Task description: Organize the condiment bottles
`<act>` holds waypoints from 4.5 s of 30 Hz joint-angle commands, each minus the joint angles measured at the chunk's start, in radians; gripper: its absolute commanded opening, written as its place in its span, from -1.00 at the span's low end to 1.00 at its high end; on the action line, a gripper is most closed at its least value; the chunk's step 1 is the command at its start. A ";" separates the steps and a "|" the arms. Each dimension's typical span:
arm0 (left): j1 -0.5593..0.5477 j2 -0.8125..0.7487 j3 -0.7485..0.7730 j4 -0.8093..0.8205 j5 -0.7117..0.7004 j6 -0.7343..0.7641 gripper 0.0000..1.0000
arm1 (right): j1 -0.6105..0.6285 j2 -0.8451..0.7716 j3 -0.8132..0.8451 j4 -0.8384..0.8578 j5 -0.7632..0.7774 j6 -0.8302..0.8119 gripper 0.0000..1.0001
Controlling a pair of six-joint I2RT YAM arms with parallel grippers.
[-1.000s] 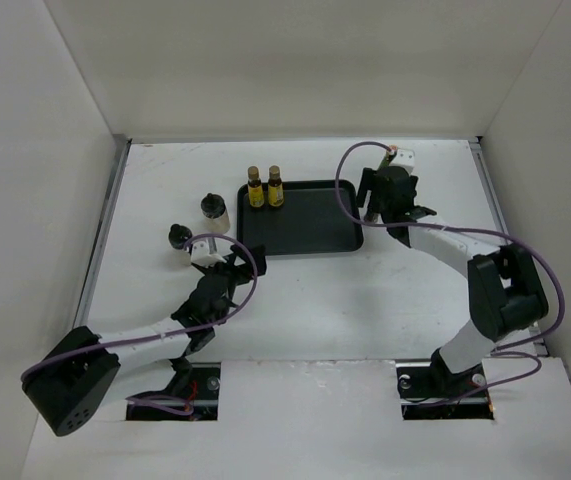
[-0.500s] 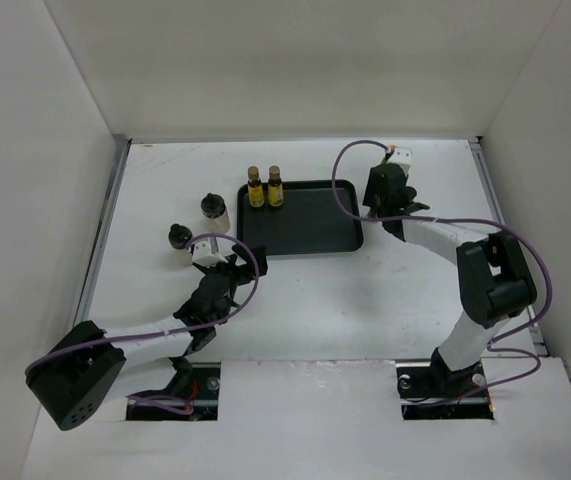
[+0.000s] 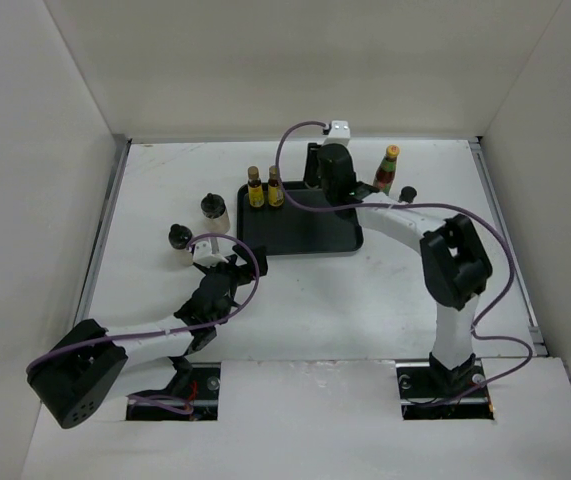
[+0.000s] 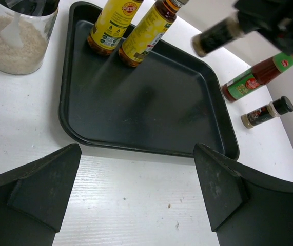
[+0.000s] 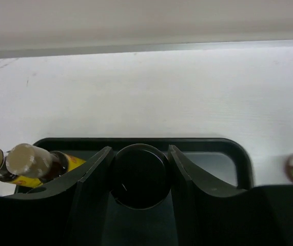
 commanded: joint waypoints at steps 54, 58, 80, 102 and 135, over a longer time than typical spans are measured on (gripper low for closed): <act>-0.008 0.019 0.040 0.066 0.027 0.006 0.87 | -0.285 -0.421 -0.448 -0.052 0.158 0.058 0.84; -0.004 0.033 0.041 0.073 0.030 0.006 0.87 | -0.367 -0.370 -0.439 -0.052 0.100 0.056 0.85; 0.004 0.067 0.049 0.084 0.049 0.003 0.87 | -0.372 -0.308 -0.398 0.062 -0.028 0.046 -0.24; -0.001 0.056 0.041 0.090 0.046 0.002 0.87 | -0.020 0.100 0.080 -0.019 -0.059 0.020 -0.13; -0.007 0.053 0.041 0.090 0.049 0.002 0.87 | -0.054 -0.174 -0.084 -0.059 0.061 0.004 0.69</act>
